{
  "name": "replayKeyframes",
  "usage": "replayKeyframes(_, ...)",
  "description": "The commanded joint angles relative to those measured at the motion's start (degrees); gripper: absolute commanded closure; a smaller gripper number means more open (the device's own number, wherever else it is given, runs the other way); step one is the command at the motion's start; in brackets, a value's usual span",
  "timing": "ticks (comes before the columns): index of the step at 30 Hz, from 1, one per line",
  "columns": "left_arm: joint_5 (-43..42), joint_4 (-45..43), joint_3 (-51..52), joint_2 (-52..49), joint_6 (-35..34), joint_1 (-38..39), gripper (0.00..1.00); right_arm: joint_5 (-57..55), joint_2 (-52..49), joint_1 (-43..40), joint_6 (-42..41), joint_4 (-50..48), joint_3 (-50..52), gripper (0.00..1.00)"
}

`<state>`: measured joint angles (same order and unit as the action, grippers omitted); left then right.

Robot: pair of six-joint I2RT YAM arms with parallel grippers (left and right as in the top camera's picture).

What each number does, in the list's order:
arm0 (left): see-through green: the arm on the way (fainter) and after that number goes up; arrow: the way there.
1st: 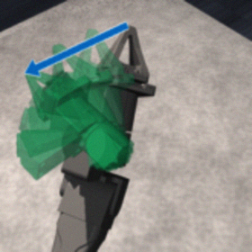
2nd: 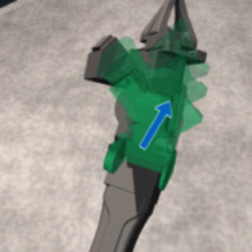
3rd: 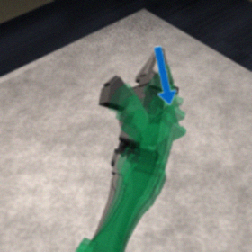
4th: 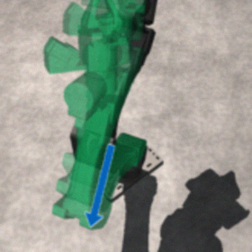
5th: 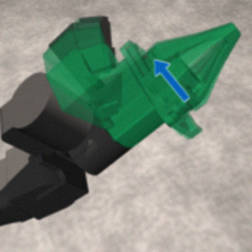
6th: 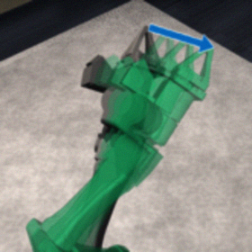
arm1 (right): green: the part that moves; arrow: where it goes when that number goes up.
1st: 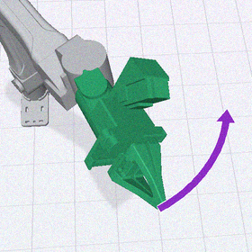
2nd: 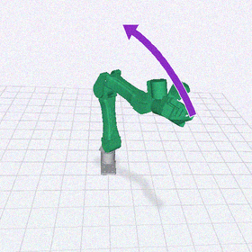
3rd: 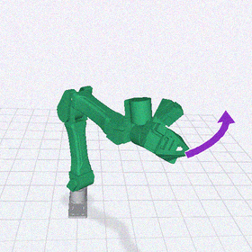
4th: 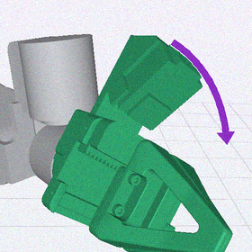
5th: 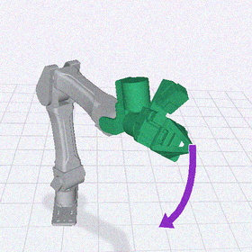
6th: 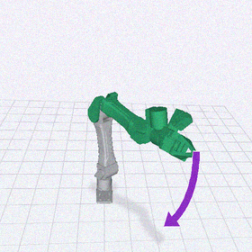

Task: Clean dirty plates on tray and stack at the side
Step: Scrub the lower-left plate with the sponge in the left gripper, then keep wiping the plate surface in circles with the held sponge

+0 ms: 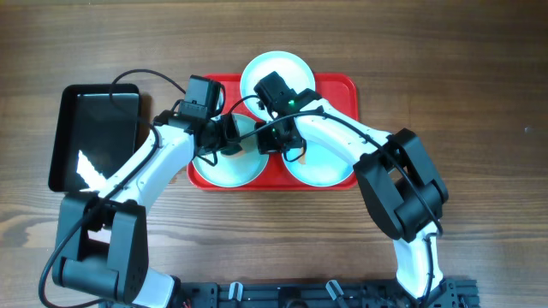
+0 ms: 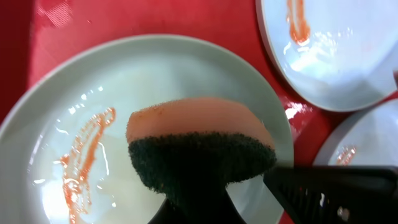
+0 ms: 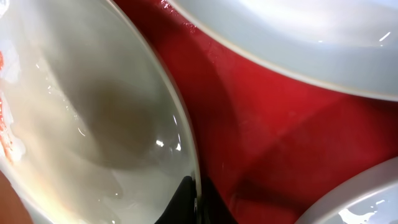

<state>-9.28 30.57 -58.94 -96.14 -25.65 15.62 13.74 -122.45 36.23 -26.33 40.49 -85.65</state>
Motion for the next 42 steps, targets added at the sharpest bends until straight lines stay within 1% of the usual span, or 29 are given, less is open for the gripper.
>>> replayKeyframes(1, -3.3, 0.3, -1.0, -2.3, 1.6, -0.2, 0.96, 0.8, -0.8, 0.5, 2.3, 1.6, 1.0, 0.96)
replayKeyframes(8, -2.7, -3.2, -1.0, -7.6, 1.2, -0.8, 0.96, 0.7, -0.8, 0.5, 2.1, 1.8, 1.0, 0.96)
replayKeyframes(12, -2.5, -3.2, -1.0, -8.8, 1.2, -1.9, 0.96, 0.7, -0.8, 0.5, 2.1, 1.8, 1.0, 0.96)
replayKeyframes(15, -0.8, -2.6, -1.1, -8.8, 1.2, -3.6, 0.96, 0.7, -0.8, 0.5, 2.2, 1.8, 1.0, 0.96)
replayKeyframes(23, -0.3, 2.7, -1.1, -8.8, 1.2, -9.8, 0.96, -0.2, -0.8, 0.5, 1.7, 1.7, 1.0, 0.96)
replayKeyframes(28, -0.5, 6.5, -1.1, -8.8, 1.2, -10.6, 0.96, -0.2, -0.8, 0.5, 1.7, 1.4, 1.0, 0.96)
replayKeyframes(32, -5.0, 9.6, -1.1, -8.4, 1.2, -10.3, 0.96, -0.4, -0.8, 0.5, 0.6, 1.3, 1.0, 0.96)
replayKeyframes(36, -12.7, 12.1, -1.1, -7.1, 1.3, -9.6, 0.96, -0.4, -0.8, 0.5, 0.7, 1.3, 1.0, 0.96)
replayKeyframes(42, -13.2, 10.2, -1.1, -4.4, 1.5, -6.7, 0.96, -0.4, -0.8, 0.5, 0.6, 1.1, 1.0, 0.96)
